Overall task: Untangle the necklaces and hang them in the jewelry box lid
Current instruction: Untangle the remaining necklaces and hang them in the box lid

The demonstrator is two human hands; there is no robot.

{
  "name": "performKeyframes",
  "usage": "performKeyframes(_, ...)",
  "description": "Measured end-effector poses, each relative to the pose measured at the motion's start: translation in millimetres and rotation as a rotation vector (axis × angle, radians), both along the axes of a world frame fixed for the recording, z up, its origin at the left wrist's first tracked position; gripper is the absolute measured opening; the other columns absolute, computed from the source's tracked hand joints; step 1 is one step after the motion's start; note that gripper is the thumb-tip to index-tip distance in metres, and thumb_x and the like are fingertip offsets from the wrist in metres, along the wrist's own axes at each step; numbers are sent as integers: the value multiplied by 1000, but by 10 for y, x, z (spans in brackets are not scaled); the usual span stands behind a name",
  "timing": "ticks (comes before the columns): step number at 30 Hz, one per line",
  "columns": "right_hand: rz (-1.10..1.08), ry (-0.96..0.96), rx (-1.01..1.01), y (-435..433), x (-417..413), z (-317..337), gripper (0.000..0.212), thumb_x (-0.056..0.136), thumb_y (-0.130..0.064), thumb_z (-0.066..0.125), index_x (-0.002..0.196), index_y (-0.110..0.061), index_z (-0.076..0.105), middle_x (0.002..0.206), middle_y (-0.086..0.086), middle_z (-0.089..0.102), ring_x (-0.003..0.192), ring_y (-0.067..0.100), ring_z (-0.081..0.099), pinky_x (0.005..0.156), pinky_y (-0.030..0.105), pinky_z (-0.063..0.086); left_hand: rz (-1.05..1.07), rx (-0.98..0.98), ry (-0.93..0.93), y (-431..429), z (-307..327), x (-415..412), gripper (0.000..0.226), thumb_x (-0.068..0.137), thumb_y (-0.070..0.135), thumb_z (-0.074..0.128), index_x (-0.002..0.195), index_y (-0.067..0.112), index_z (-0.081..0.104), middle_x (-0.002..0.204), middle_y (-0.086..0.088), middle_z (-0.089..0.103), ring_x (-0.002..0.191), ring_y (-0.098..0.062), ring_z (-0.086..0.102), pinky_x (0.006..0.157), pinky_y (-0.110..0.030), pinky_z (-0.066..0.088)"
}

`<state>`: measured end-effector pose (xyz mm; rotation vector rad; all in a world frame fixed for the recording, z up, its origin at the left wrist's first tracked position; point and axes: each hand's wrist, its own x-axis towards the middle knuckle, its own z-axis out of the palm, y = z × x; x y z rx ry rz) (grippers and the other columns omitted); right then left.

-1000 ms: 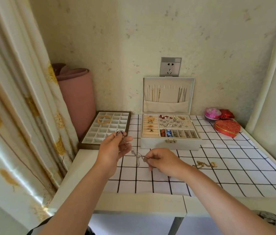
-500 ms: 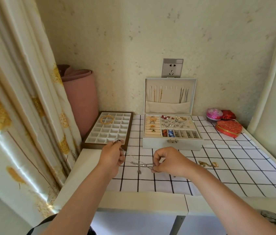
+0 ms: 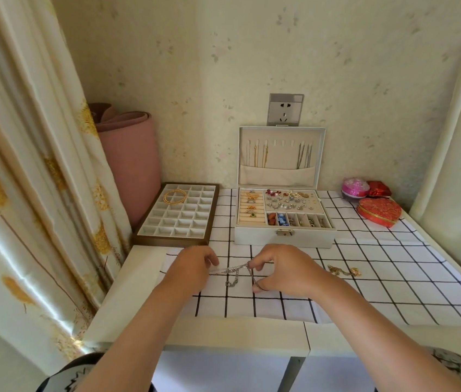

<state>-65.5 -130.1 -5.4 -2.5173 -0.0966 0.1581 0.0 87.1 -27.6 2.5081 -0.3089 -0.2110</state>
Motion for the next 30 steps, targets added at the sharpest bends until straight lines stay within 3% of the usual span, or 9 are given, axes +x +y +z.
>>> performKeyframes(3, 1, -15, -7, -10, 1, 0, 45, 67, -44, 87, 109, -40, 71, 102, -24, 62, 101, -1, 56, 94, 31, 48, -74, 175, -81, -97, 20, -41, 44, 92, -5, 50, 96, 36, 67, 109, 4, 55, 105, -15, 55, 86, -26, 49)
performKeyframes(7, 6, -25, -5, -34, 7, -9, 41, 66, -45, 87, 104, -40, 71, 100, -24, 61, 100, 0, 56, 92, 30, 48, -171, 261, -293, -254, 122, -177, 38, 93, 9, 54, 111, 40, 67, 119, 13, 56, 119, -13, 45, 103, -29, 27)
performKeyframes(11, -4, -34, 73, -60, 14, 4, 33, 66, -42, 88, 93, -46, 70, 95, -23, 62, 97, -3, 56, 89, 26, 47, -205, -17, -199, -359, 206, -305, 14, 92, 29, 59, 102, 35, 67, 86, 24, 56, 90, -1, 45, 91, -25, 30)
performKeyframes(14, -36, -16, 172, -93, 17, 18, 32, 66, -40, 89, 93, -44, 74, 95, -21, 65, 94, -8, 57, 81, 19, 43, -236, -20, -169, -400, 153, -301, 13, 85, 43, 68, 95, 35, 68, 86, 23, 64, 82, 5, 50, 94, -26, 34)
performKeyframes(17, -53, -12, 216, -130, 14, 41, 34, 68, -38, 89, 99, -40, 75, 96, -21, 67, 89, -14, 56, 76, 13, 38, -171, -160, -64, -429, 140, -251, 6, 90, 35, 66, 90, 36, 72, 82, 17, 69, 81, -1, 60, 88, -25, 47)
performKeyframes(20, -93, -7, 199, -191, 19, 42, 34, 66, -40, 89, 96, -44, 73, 97, -22, 68, 97, -8, 58, 87, 19, 46, -127, -292, 50, -415, 173, -207, 17, 94, 25, 63, 94, 35, 78, 87, 14, 74, 86, -8, 66, 81, -22, 51)
performKeyframes(25, -88, 9, 99, -240, 12, 44, 33, 66, -44, 87, 96, -41, 76, 94, -20, 68, 95, -3, 61, 93, 29, 51, -82, -154, -80, -375, 237, -190, 17, 98, 25, 57, 97, 30, 72, 92, 11, 71, 84, -6, 64, 71, -16, 49)
performKeyframes(28, -81, -5, 78, -240, -4, 80, 23, 69, -42, 87, 89, -41, 77, 92, -21, 68, 95, -3, 60, 94, 28, 50, -16, -360, 14, -391, 277, -224, 22, 98, 17, 51, 83, 18, 66, 82, 2, 67, 78, -13, 62, 68, -21, 47)
performKeyframes(30, -82, -12, 69, -226, -12, 97, 20, 70, -41, 86, 86, -43, 76, 91, -20, 68, 94, -3, 60, 93, 29, 51, 47, -522, 136, -416, 308, -200, 25, 97, 13, 49, 80, 9, 67, 81, -4, 67, 81, -19, 62, 77, -31, 50)
